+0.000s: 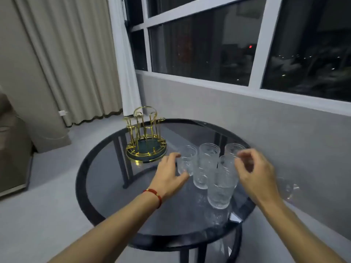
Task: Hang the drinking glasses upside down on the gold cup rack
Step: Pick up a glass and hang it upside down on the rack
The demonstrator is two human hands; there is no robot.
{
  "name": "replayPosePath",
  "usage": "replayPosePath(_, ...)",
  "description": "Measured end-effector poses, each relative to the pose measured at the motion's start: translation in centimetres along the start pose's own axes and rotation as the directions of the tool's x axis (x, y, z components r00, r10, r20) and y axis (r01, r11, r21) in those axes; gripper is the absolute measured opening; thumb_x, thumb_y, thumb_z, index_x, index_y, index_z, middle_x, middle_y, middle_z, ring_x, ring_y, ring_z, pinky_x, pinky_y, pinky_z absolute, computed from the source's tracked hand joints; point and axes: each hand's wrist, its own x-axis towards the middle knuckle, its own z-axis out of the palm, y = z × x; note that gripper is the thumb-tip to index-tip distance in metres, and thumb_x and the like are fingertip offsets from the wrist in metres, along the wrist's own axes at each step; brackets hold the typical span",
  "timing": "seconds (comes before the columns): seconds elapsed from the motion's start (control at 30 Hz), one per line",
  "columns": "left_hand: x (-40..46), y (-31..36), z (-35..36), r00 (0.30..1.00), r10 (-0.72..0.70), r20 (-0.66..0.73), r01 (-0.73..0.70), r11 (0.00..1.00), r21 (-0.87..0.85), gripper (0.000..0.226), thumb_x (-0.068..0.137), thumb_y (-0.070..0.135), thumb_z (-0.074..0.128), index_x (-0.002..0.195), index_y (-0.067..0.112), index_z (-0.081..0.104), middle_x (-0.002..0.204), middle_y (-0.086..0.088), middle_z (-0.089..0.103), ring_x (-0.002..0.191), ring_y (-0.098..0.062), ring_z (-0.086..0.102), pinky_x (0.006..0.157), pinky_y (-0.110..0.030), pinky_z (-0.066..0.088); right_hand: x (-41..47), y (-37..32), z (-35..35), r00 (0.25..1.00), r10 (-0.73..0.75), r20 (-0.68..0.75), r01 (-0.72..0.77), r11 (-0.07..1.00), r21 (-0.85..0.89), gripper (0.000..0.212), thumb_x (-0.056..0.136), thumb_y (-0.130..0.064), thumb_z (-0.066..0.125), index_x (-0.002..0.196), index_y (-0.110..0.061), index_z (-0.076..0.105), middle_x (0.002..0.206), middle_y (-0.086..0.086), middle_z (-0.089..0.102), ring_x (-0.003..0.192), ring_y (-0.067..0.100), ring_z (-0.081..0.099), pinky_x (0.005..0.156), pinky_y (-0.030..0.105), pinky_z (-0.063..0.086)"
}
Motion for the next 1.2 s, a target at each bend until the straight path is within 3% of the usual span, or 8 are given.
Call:
replayPosePath(0.17, -1.8, 0.0, 1.9, 0.997, 0.076, -0.027, -0.078, 0.992, -0.095, 0.051, 0.091, 0.025, 0.066, 0.139, 0.021, 0.047, 0.133, -0.004, 0.055, 0.122, -0.017, 0.051, 0.104, -0.036, 0.045, -6.2, 4.2, 1.6, 0.85, 0.424, 0.313, -0.413, 0.905, -0.103, 0.106, 0.071, -0.072, 0.073, 0.154, -0.02, 0.031, 0.141, 0.0, 0.055, 0.121, 0.022, 0.061, 0.097, 0.045, 0.054)
replayPosePath(0.23, -2.7, -0.2, 2.8, 0.991, 0.083, -0.103, -0.097, 0.985, -0.142, 0.043, 0.09, 0.021, 0.066, 0.131, 0.022, 0.053, 0.121, 0.001, 0.06, 0.107, -0.009, 0.056, 0.092, -0.031, 0.049, -5.9, 4.6, 2.4, 0.813, 0.431, 0.392, -0.412, 0.901, -0.135, 0.113, 0.065, -0.068, 0.083, 0.155, -0.02, 0.032, 0.147, -0.001, 0.054, 0.128, 0.021, 0.059, 0.103, 0.042, 0.051)
replayPosePath(0.47, -2.7, 0.3, 3.7, 0.987, 0.034, -0.155, -0.07, 0.97, -0.234, 0.028, 0.082, 0.024, 0.072, 0.106, 0.027, 0.058, 0.094, 0.004, 0.061, 0.086, -0.01, 0.059, 0.071, -0.019, 0.046, -5.3, 4.4, 4.8, 0.869, 0.352, 0.348, -0.329, 0.936, -0.128, 0.075, 0.065, -0.066, 0.086, 0.127, -0.035, 0.058, 0.117, -0.017, 0.074, 0.107, 0.011, 0.071, 0.091, 0.038, 0.06)
replayPosePath(0.7, -3.5, 0.6, 3.3, 0.98, 0.184, 0.074, -0.147, 0.925, -0.351, 0.084, 0.074, 0.062, 0.078, 0.144, 0.048, 0.034, 0.131, 0.019, 0.051, 0.113, -0.002, 0.056, 0.082, -0.024, 0.056, -6.4, 1.3, 3.1, 0.918, 0.208, 0.338, -0.219, 0.976, -0.005, 0.057, 0.061, -0.068, 0.083, 0.107, -0.055, 0.053, 0.111, -0.033, 0.068, 0.095, -0.006, 0.069, 0.078, 0.03, 0.06)
replayPosePath(0.9, -1.9, 0.3, 0.7, 0.991, 0.111, -0.079, -0.136, 0.849, -0.511, 0.088, 0.07, 0.052, 0.086, 0.145, 0.041, 0.041, 0.118, 0.016, 0.066, 0.111, -0.002, 0.064, 0.089, -0.023, 0.056, -3.6, -2.2, 5.4, 0.91, 0.1, 0.402, -0.185, 0.966, 0.179, 0.066, 0.063, -0.066, 0.084, 0.122, -0.052, 0.059, 0.122, -0.02, 0.07, 0.109, 0.001, 0.068, 0.089, 0.031, 0.059)
replayPosePath(1.0, -0.4, -0.9, -1.0, 0.987, -0.039, -0.156, -0.075, 0.745, -0.663, 0.084, 0.067, 0.052, 0.087, 0.141, 0.034, 0.05, 0.127, 0.011, 0.065, 0.114, -0.005, 0.066, 0.095, -0.038, 0.058, -2.2, -4.0, 7.2, 0.865, 0.116, 0.488, -0.346, 0.842, 0.413, 0.056, 0.078, -0.061, 0.082, 0.129, -0.049, 0.062, 0.125, -0.013, 0.075, 0.11, 0.006, 0.074, 0.086, 0.03, 0.062)
replayPosePath(1.07, 0.6, -1.8, -2.0, 0.978, -0.126, -0.166, -0.043, 0.659, -0.751, 0.083, 0.066, 0.05, 0.088, 0.139, 0.033, 0.051, 0.132, -0.001, 0.065, 0.115, -0.017, 0.068, 0.093, -0.048, 0.059, -1.1, -5.3, 8.9, 0.789, 0.134, 0.6, -0.54, 0.618, 0.572, 0.047, 0.096, -0.047, 0.069, 0.139, -0.03, 0.061, 0.131, -0.002, 0.076, 0.116, 0.019, 0.075, 0.094, 0.044, 0.061)
replayPosePath(1.2, 2.4, -3.6, -3.1, 0.969, -0.173, -0.174, -0.032, 0.614, -0.789, 0.076, 0.074, 0.047, 0.084, 0.139, 0.029, 0.049, 0.127, -0.01, 0.066, 0.107, -0.019, 0.072, 0.08, -0.035, 0.062, 1.8, -7.2, 11.8, 0.741, 0.223, 0.634, -0.652, 0.466, 0.599, 0.037, 0.105, -0.032, 0.06, 0.132, -0.007, 0.062, 0.133, 0.017, 0.072, 0.115, 0.034, 0.075, 0.09, 0.05, 0.064)
